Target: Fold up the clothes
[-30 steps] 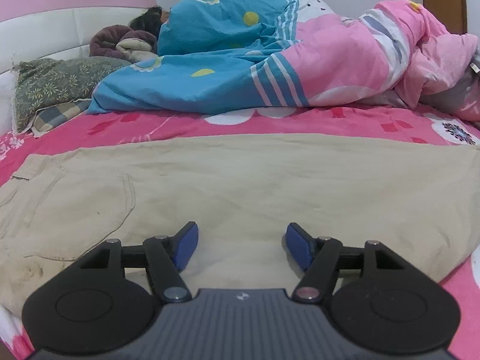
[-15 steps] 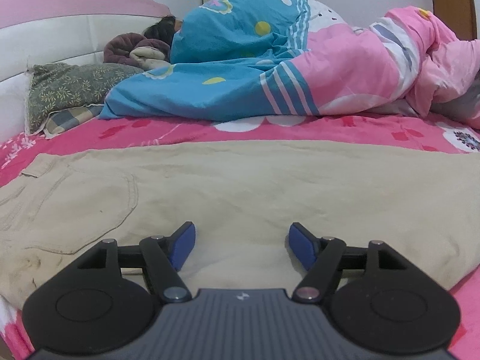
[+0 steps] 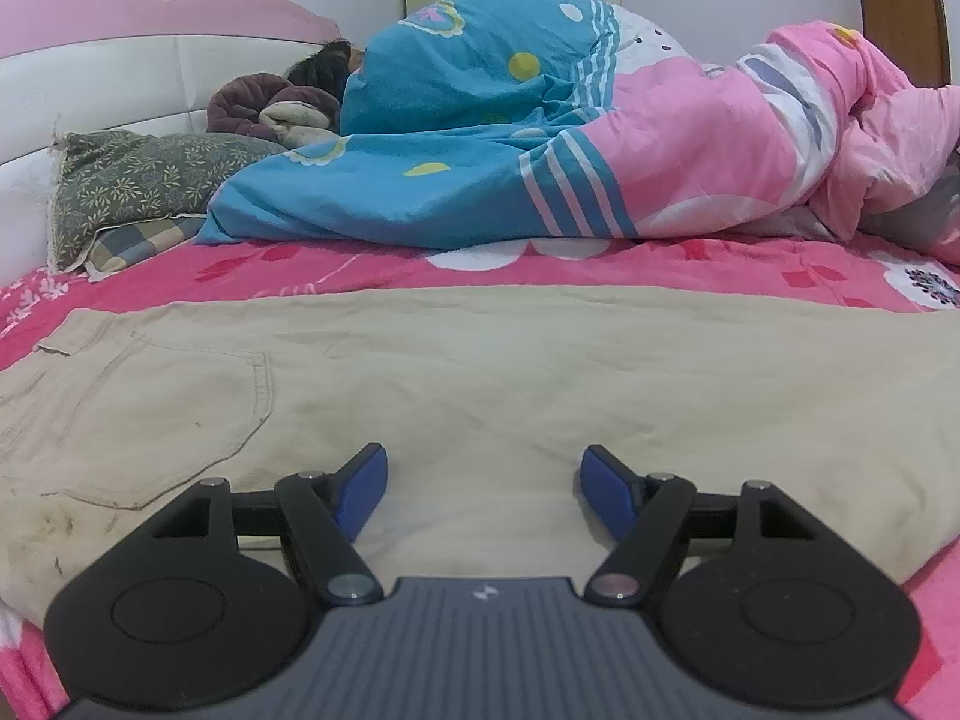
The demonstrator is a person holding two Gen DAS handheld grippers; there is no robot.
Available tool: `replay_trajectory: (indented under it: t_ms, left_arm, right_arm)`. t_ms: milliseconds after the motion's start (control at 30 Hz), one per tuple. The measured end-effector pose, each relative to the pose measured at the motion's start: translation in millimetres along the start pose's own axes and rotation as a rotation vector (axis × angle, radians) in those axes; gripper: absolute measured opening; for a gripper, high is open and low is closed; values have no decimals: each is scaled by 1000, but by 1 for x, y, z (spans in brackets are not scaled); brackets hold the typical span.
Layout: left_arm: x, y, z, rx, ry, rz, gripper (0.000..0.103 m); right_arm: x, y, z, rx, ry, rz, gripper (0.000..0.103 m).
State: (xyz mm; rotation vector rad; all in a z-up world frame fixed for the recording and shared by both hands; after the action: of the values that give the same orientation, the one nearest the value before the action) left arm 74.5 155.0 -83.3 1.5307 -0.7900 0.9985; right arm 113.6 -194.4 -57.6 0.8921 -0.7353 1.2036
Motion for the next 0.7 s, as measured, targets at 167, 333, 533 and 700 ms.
replay_trajectory:
  t_ms: [167, 333, 533, 700]
  left_arm:
    - [0, 0, 0, -9, 8, 5, 73]
    - [-1, 0, -1, -8, 9, 15, 73]
    - [-2, 1, -1, -7, 10, 18, 73]
    - [-3, 1, -1, -11, 9, 23, 74]
  right_arm:
    - [-21, -25, -56, 220, 261, -130, 5]
    - [-69, -47, 34, -143, 207, -385, 7]
    - [-16, -18, -11, -69, 304, -89, 6]
    - [-29, -52, -65, 124, 512, -77, 4]
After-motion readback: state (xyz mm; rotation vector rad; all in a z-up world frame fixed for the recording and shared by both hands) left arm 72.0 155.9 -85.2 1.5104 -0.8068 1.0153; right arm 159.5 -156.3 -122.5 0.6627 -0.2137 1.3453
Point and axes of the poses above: each gripper's, at about its wrist camera, not at the fingertips, and y roughly against the way its jaws point, z to its right, x to its top, the point moved 3 cm from there along -y, roughly the way its jaws point, and after that the axes turned 7 degrees about z, right-handed, at the moved point
